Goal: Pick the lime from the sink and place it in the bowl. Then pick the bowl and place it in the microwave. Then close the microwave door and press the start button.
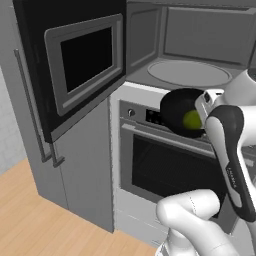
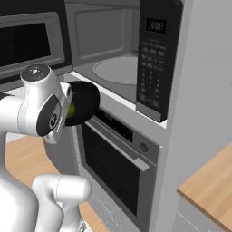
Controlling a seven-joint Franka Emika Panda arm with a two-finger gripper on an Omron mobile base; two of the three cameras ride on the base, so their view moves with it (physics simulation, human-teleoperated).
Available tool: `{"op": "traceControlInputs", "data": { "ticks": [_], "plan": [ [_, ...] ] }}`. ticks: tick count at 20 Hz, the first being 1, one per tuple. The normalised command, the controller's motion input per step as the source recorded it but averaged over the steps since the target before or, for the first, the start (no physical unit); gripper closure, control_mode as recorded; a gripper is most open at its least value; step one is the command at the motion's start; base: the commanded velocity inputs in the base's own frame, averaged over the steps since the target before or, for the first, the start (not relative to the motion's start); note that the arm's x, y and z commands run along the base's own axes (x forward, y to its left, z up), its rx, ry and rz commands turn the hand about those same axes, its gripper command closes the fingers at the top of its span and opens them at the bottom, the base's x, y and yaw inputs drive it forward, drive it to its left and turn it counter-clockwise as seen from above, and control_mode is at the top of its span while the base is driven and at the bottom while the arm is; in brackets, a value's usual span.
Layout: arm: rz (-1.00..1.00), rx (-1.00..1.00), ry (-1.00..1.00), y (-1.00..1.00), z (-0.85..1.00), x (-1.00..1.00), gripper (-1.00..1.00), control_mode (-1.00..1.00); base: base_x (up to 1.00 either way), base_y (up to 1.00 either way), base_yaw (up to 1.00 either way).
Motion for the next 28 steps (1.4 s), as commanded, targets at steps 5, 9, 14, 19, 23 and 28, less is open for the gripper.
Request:
{"op": "traceControlInputs", "data": {
  "ticks": [5, 9, 14, 19, 23, 28],
  "plan": [
    [-0.19, 0.0, -0.1, 0.04, 0.37, 0.0, 1.0, -1.0, 0.0, 0.0, 0.0],
    [-0.18, 0.0, -0.15, -0.01, 0.43, 0.2, 1.0, -1.0, 0.0, 0.0, 0.0],
    [-0.08, 0.0, -0.07, -0.18, 0.31, 0.46, 1.0, -1.0, 0.0, 0.0, 0.0],
    [-0.05, 0.0, -0.04, -0.29, 0.25, 0.66, 1.0, -1.0, 0.0, 0.0, 0.0],
    [-0.03, 0.0, -0.02, -0.26, 0.21, 0.65, 1.0, -1.0, 0.0, 0.0, 0.0],
    [-0.03, 0.0, 0.0, -0.24, 0.12, 0.75, 1.0, -1.0, 0.0, 0.0, 0.0]
  ]
}}
